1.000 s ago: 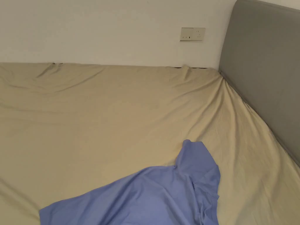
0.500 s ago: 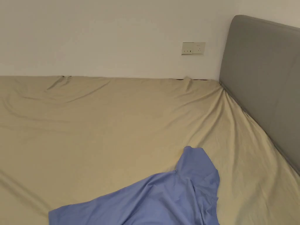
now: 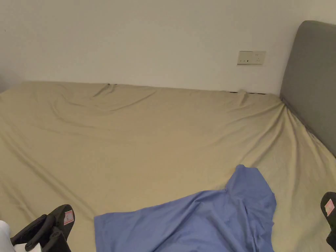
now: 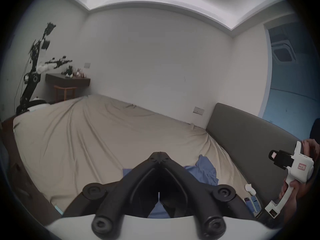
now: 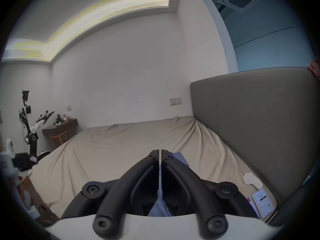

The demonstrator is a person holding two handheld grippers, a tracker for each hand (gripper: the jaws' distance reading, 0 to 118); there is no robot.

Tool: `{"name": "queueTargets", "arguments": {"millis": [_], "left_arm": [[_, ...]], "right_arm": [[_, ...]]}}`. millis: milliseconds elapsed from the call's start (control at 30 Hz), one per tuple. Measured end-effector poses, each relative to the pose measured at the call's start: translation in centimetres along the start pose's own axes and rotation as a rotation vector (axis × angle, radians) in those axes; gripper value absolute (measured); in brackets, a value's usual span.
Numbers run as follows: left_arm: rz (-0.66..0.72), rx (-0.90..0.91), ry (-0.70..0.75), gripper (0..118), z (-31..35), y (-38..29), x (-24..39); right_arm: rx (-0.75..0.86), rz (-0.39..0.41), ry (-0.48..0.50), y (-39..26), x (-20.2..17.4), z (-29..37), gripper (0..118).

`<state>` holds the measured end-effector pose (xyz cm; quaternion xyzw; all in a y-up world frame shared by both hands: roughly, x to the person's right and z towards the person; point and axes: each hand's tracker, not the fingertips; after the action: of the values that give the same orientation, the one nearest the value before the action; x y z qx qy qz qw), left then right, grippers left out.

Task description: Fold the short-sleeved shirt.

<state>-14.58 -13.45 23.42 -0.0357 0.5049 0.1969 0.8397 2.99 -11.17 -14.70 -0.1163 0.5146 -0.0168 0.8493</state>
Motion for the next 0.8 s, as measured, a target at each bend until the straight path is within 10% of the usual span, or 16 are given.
{"name": "queueTargets", "arguments": {"millis": [367, 400, 433, 467, 800], "left_arm": [[0.109, -0.415, 0.014, 0, -15.3, -0.8, -6.6], [0.119, -0.475, 0.031, 18, -18.0, -1.2, -7.3], [0.133, -0.523, 0.053, 82, -20.2, -1.7, -8.0], [0.154, -0.583, 0.069, 118, -23.0, -2.3, -8.5], [0.175, -0.839, 0.294, 107, -35.5, -11.8, -11.7]], "right_arm": [[-0.049, 0.001, -0.003, 0.1, -0.4, -3.0, 5], [-0.057, 0.006, -0.013, 0.0, -0.4, -3.5, 5], [-0.062, 0.006, -0.017, -0.2, -0.3, -3.9, 5], [-0.072, 0.005, -0.017, -0.3, -0.1, -4.4, 5], [-0.207, 0.017, -0.091, -2.4, 0.9, -10.6, 5]]}}
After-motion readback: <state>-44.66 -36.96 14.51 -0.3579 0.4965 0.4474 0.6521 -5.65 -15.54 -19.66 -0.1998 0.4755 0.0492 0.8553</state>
